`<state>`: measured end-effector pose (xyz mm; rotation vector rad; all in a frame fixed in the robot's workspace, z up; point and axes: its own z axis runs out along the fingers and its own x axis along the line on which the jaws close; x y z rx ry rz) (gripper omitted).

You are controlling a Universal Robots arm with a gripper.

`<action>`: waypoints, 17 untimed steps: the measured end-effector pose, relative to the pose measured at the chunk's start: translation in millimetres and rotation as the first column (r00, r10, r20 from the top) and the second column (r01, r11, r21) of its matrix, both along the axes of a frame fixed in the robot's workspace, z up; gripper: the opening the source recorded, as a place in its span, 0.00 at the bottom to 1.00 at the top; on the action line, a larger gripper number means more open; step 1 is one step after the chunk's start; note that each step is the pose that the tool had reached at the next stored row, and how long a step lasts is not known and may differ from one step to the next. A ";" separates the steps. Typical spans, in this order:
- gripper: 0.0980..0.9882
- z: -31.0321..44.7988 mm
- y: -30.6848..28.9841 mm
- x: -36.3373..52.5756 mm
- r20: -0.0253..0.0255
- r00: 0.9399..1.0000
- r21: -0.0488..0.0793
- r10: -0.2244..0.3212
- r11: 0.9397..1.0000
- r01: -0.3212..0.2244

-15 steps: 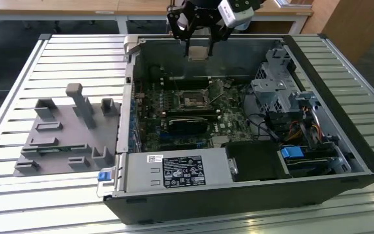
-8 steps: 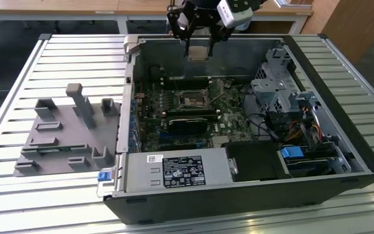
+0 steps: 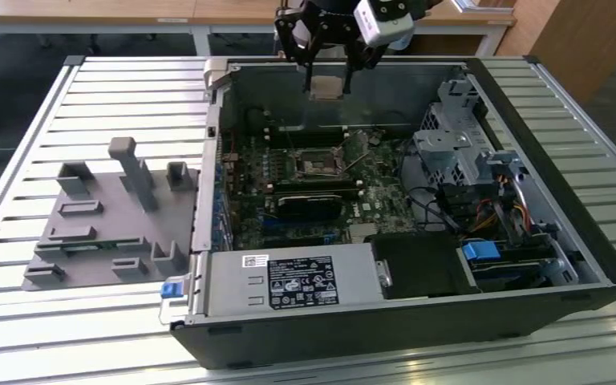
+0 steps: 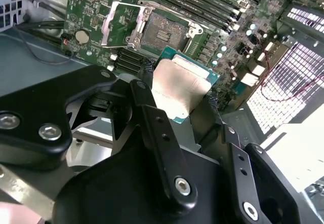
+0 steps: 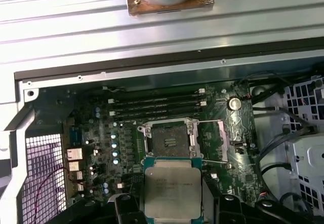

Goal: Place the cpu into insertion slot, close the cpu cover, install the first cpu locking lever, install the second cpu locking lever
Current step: 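Place the cpu into insertion slot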

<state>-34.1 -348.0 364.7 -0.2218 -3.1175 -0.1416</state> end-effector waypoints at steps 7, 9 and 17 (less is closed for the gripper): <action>0.49 0.0 0.0 0.0 0.000 0.998 0.000 -0.058 0.998 0.058; 0.49 0.0 0.0 0.0 0.000 0.997 0.000 -0.072 0.997 0.072; 0.49 -0.1 0.0 -0.2 0.000 0.992 0.000 -0.123 0.992 0.123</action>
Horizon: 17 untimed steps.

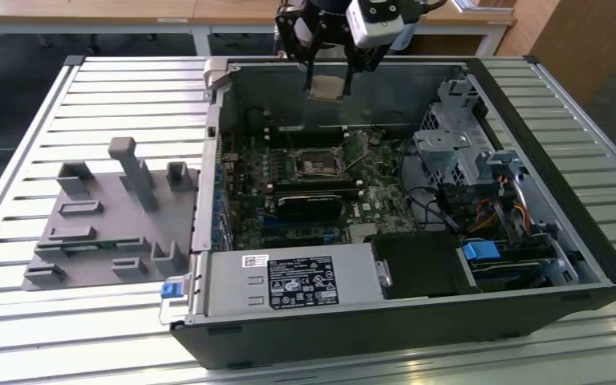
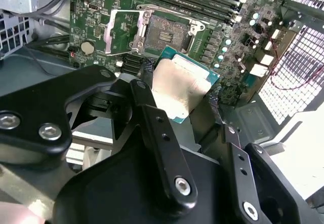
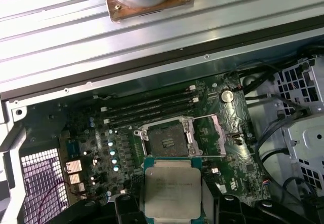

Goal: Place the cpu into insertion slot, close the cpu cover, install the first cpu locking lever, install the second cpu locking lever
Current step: 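Place the cpu into insertion slot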

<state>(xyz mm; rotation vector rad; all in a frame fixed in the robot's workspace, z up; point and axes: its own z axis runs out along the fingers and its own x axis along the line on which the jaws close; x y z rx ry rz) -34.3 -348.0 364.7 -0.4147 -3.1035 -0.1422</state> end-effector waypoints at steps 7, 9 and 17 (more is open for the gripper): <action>0.49 0.0 0.0 0.0 0.000 0.999 0.000 -0.039 0.999 0.039; 0.49 0.0 0.0 0.0 0.000 0.999 0.000 -0.050 0.999 0.050; 0.49 0.0 0.0 0.0 0.000 0.996 0.000 -0.090 0.996 0.090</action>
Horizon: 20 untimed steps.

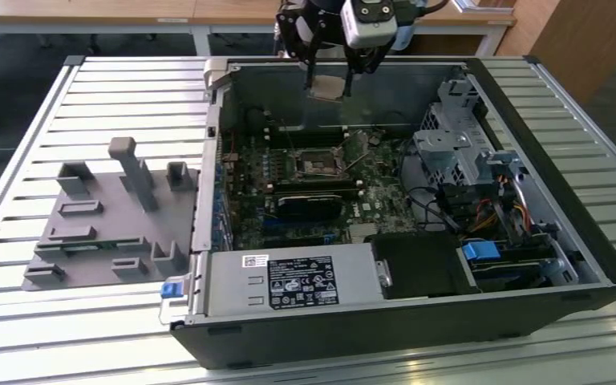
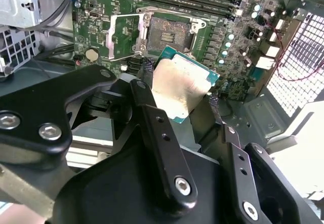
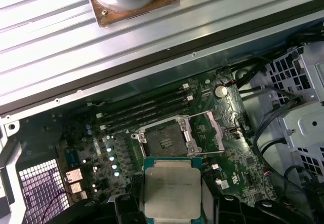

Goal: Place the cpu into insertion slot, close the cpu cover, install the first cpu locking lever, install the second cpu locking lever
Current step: 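Place the cpu into insertion slot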

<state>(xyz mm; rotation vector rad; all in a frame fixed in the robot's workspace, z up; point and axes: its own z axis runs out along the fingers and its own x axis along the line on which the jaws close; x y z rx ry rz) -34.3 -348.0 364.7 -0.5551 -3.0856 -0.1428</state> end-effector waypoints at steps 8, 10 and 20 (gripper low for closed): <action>0.49 0.0 0.0 0.0 0.000 0.999 0.000 -0.040 0.999 0.040; 0.49 0.0 0.0 0.0 0.000 0.999 0.000 -0.050 0.999 0.050; 0.49 -0.1 0.0 0.0 0.000 0.995 0.000 -0.095 0.995 0.095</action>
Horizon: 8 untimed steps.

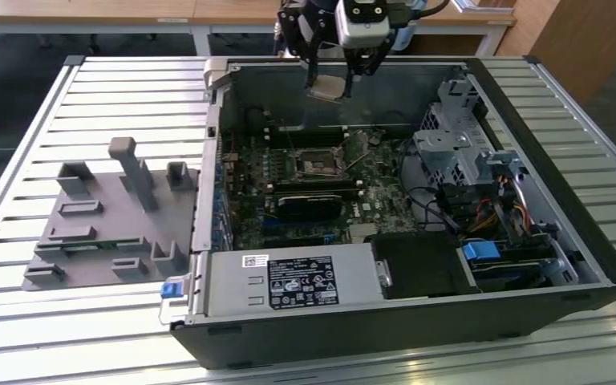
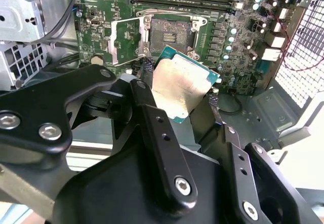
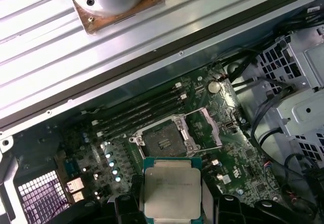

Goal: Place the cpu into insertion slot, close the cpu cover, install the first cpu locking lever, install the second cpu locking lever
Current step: 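Place the cpu into insertion slot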

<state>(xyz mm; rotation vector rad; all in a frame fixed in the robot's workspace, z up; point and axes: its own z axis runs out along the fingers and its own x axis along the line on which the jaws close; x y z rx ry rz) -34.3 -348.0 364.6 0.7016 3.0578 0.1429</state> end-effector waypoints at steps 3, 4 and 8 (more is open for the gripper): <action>0.49 0.0 0.0 0.0 0.000 1.000 0.000 -0.013 1.000 0.013; 0.49 0.0 0.0 0.0 0.000 1.000 0.000 -0.017 1.000 0.017; 0.49 0.0 0.0 0.0 0.000 0.999 0.000 -0.034 0.999 0.034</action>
